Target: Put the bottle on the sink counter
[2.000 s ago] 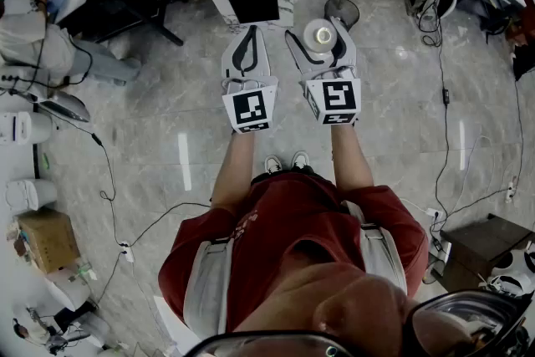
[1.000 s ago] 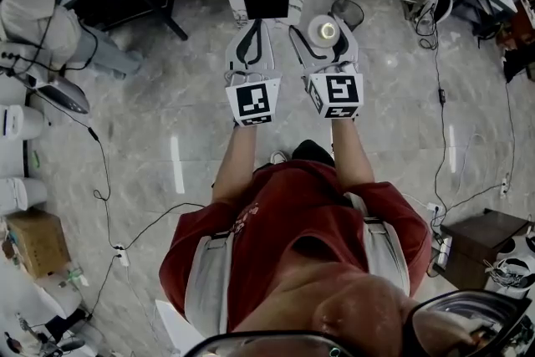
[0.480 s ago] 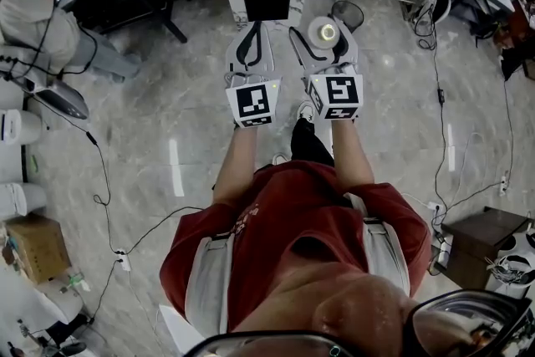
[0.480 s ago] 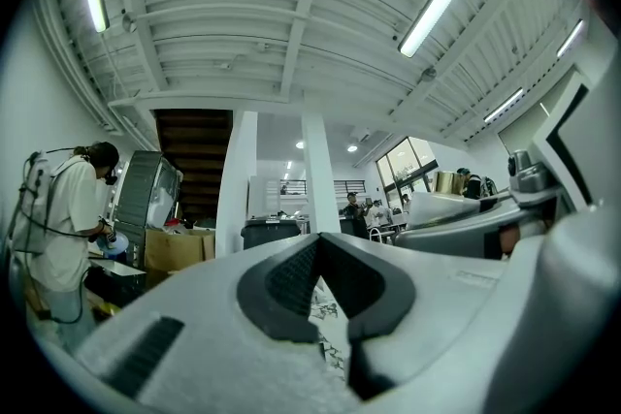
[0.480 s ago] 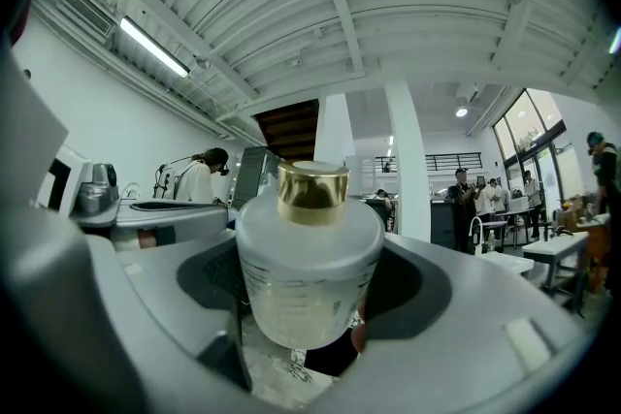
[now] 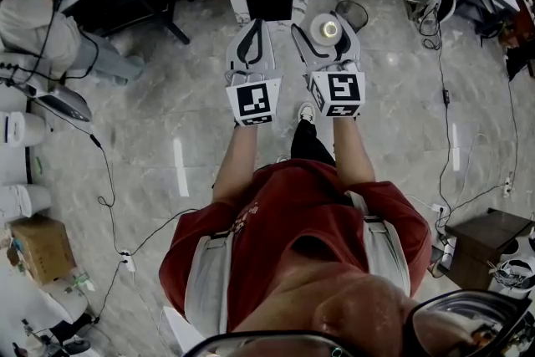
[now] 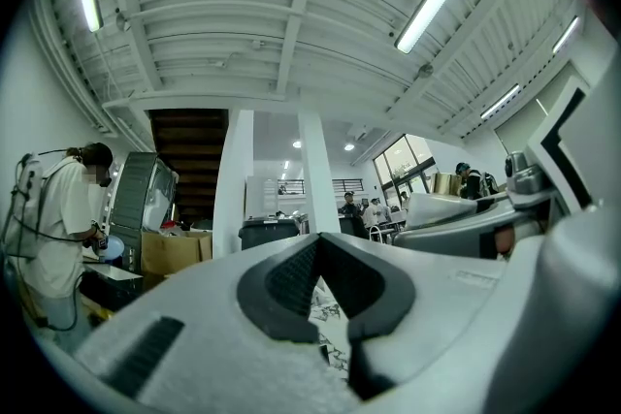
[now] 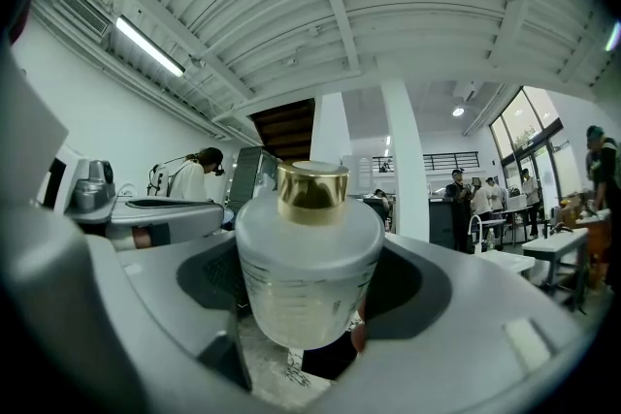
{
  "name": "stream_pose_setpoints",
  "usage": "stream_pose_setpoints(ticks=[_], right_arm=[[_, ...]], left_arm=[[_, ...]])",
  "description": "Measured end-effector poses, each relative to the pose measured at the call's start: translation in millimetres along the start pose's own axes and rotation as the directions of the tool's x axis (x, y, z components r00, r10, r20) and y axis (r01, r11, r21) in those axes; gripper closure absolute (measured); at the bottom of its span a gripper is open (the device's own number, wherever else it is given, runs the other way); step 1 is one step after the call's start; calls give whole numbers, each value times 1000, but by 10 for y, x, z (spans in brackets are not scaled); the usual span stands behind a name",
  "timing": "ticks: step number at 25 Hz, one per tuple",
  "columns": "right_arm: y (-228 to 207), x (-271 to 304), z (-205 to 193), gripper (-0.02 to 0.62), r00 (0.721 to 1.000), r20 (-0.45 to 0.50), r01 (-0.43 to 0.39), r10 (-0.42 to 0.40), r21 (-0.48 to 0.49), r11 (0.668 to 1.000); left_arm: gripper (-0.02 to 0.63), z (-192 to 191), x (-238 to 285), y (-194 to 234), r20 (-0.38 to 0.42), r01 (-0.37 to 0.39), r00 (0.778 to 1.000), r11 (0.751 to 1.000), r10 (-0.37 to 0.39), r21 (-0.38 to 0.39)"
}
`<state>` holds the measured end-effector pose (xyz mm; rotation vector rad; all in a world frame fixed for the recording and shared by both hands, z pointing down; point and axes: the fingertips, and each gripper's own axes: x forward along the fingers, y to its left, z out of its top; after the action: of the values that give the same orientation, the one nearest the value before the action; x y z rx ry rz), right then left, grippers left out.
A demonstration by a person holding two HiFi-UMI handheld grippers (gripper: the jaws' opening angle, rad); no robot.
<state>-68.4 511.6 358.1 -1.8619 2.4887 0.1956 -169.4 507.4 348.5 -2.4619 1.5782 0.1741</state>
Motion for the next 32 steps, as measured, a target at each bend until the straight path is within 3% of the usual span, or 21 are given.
stream_pose_setpoints(ticks=[14,32], right_arm=[[-485,553,-131,253,1000,-1,1,-1,9,1000],[-1769,1586,-260,253,1000,-20,8,-8,36,999]], left_arm=[[604,-161,733,-20,-8,7,1000,1000,-7,16],[604,-370,2387,-348,-29,22,999,1000,-22,18]])
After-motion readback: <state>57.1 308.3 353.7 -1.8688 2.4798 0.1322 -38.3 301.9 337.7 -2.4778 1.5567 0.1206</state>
